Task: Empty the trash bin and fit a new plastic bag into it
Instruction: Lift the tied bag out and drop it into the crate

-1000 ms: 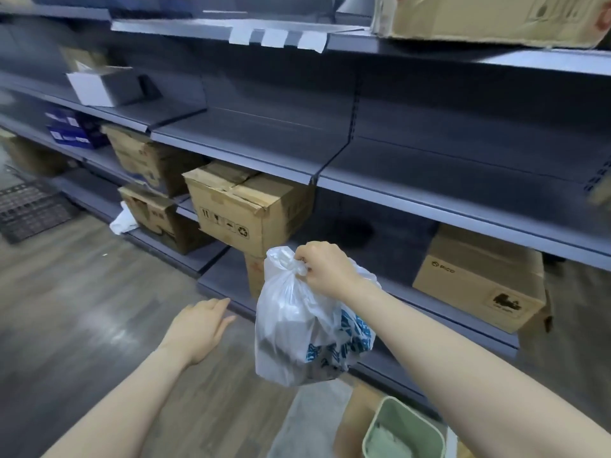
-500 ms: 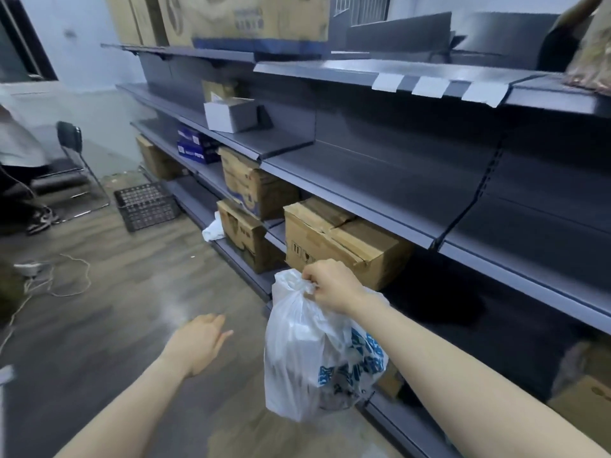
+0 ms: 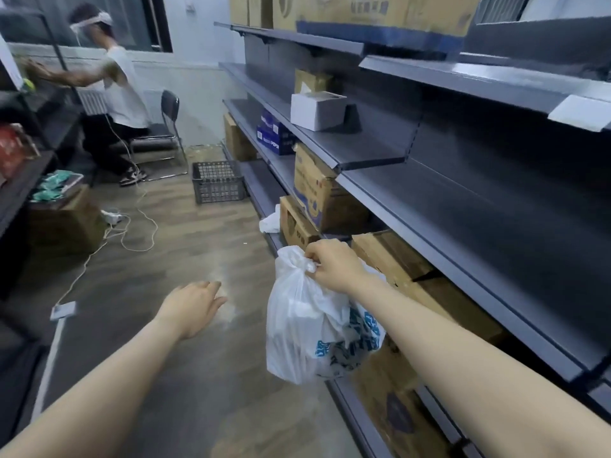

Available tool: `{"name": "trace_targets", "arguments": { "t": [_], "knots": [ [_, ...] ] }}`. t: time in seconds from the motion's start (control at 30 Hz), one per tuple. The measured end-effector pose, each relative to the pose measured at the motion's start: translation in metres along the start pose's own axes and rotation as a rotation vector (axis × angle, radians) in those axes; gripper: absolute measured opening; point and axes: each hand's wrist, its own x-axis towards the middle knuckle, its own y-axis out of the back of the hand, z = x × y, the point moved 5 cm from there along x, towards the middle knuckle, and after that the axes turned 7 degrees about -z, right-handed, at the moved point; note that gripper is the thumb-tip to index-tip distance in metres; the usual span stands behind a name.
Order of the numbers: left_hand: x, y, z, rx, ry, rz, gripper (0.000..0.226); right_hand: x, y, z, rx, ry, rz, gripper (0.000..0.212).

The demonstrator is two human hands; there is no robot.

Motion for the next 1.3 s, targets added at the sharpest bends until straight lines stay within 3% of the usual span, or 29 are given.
{"name": "trace_targets", "arguments": {
  "t": [0.4,0.73,0.97,1.3],
  "knots": [
    [0.150,0.020,-0.138,-0.049,0.099,0.023,0.042,0.213,-0.022,-0.030,-0.018,0.078,-0.103,0.011],
    [0.278,0.021,-0.264,-0.044,0.132,-0.023,0.039,0.394,-0.029,-0.072,0.041,0.057,-0.002,0.016],
    [0.413,0.032,-0.342,-0.089,0.082,0.035,0.030,0.553,-0.050,-0.078,0.056,0.003,-0.028,0.016],
    [0.568,0.043,-0.489,-0.125,0.067,-0.013,0.031,0.773,-0.080,-0.074,0.071,-0.124,-0.050,0.012]
  ]
}}
